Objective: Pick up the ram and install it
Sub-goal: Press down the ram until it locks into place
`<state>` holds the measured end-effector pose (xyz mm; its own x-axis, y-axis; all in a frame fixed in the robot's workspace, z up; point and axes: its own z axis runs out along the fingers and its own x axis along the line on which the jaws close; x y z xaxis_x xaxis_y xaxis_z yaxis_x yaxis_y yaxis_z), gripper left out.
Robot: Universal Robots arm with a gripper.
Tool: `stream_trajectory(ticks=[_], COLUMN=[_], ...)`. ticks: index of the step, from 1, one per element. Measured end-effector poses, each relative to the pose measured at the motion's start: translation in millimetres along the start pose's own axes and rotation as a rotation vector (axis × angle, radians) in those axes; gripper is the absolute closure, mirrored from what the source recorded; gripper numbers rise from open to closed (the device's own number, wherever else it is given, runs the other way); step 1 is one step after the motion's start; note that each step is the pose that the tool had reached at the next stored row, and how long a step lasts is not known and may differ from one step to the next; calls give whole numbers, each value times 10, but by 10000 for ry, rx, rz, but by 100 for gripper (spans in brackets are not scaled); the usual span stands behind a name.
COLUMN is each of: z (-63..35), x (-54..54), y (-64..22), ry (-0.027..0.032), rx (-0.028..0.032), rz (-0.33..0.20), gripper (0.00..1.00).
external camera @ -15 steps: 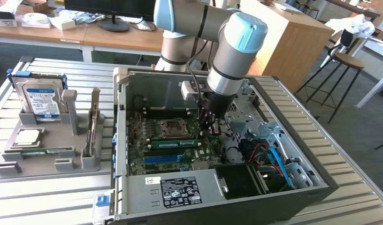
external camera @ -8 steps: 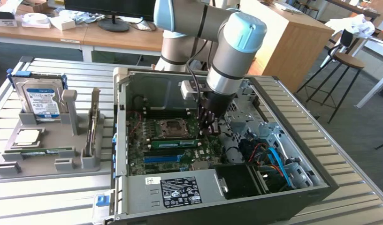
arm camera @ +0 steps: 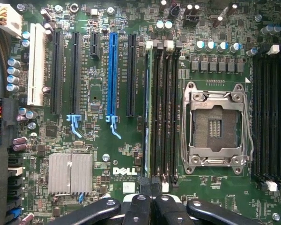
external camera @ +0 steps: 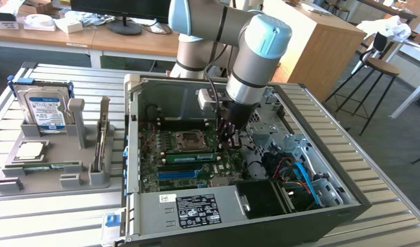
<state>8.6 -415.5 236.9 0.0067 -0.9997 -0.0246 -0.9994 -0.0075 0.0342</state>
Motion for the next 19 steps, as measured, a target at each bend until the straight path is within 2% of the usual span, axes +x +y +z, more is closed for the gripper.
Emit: stream_trajectory(ticks=[19], z=[33], x=[-20], y=[-2], ry=[-2], rx=[1], rz=[-1], gripper=[90])
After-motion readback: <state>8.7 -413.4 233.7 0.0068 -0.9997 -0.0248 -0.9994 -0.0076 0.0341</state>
